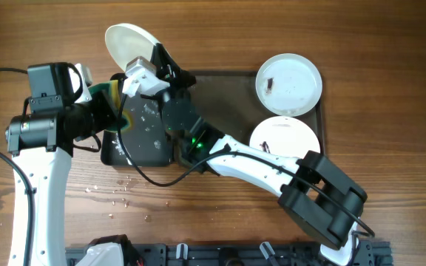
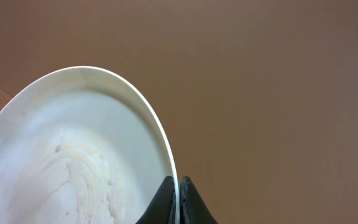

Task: Clean dirty plates on tray and stack at the side
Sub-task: 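Grip the cleaned plate rim with the right gripper and lift it, then carry the plate right and set it down beside the tray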

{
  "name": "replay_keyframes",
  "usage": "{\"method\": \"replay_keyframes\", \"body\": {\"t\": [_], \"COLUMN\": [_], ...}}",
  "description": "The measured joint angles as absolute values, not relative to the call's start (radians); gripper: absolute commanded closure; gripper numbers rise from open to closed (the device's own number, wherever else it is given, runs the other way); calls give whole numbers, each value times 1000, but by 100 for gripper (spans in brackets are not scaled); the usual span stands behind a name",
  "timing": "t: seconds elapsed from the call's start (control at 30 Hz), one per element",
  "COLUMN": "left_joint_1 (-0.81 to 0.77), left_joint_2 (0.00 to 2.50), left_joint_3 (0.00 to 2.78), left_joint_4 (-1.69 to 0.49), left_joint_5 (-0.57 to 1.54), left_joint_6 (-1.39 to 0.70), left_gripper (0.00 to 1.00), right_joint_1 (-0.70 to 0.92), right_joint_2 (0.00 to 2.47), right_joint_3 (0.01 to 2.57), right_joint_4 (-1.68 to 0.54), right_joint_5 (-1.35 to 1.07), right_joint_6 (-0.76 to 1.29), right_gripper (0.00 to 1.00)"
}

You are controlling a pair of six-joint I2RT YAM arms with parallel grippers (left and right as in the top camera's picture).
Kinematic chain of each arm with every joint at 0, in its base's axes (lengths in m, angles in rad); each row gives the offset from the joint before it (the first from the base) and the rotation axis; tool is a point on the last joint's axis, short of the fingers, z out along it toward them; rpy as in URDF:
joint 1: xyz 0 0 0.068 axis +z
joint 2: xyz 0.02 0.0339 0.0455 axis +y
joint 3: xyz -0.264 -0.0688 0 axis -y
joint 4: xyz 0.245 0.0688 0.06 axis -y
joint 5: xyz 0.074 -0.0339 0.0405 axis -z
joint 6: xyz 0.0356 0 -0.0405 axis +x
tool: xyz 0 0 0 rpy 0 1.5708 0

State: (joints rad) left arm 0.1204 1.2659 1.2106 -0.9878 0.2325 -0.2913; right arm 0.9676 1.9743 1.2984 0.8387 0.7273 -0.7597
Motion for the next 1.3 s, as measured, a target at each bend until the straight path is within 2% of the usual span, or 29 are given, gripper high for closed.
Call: {"method": "replay_keyframes", "body": {"t": [0.13, 0.3, 0.43, 0.57, 0.77, 0.97, 1.17, 1.3], "left_joint_1": [120, 120, 120, 120, 120, 120, 120, 120], "left_joint_2": [1266, 1266, 1266, 1266, 1266, 1266, 1266, 1278], "left_joint_3": [1211, 1211, 1211, 1211, 1211, 1210, 1210, 1210], "left_joint_4": [-988, -988, -988, -987, -981, -974, -961, -961], "left_joint_5": [233, 233, 233, 233, 233, 233, 233, 233], "left_joint_6": [-291, -291, -291, -291, -291, -291, -291, -291], "left_gripper": [96, 96, 96, 95, 96, 95, 95, 95], "right_joint_1": [949, 884, 797, 685, 491, 123, -215, -385], "right_joint_2": [1972, 1964, 1964, 1905, 1683, 1640, 1642, 1642], "right_joint_3": [1300, 1304, 1302, 1301, 1308, 1311, 1310, 1310], "right_joint_4": [722, 319, 210, 136, -167, -462, -585, -657], "right_joint_5": [734, 653, 408, 77, -120, -153, -156, -164], "right_joint_6": [-643, -250, 44, 182, 274, 295, 303, 303], "right_gripper": [96, 96, 96, 96, 96, 96, 96, 96]}}
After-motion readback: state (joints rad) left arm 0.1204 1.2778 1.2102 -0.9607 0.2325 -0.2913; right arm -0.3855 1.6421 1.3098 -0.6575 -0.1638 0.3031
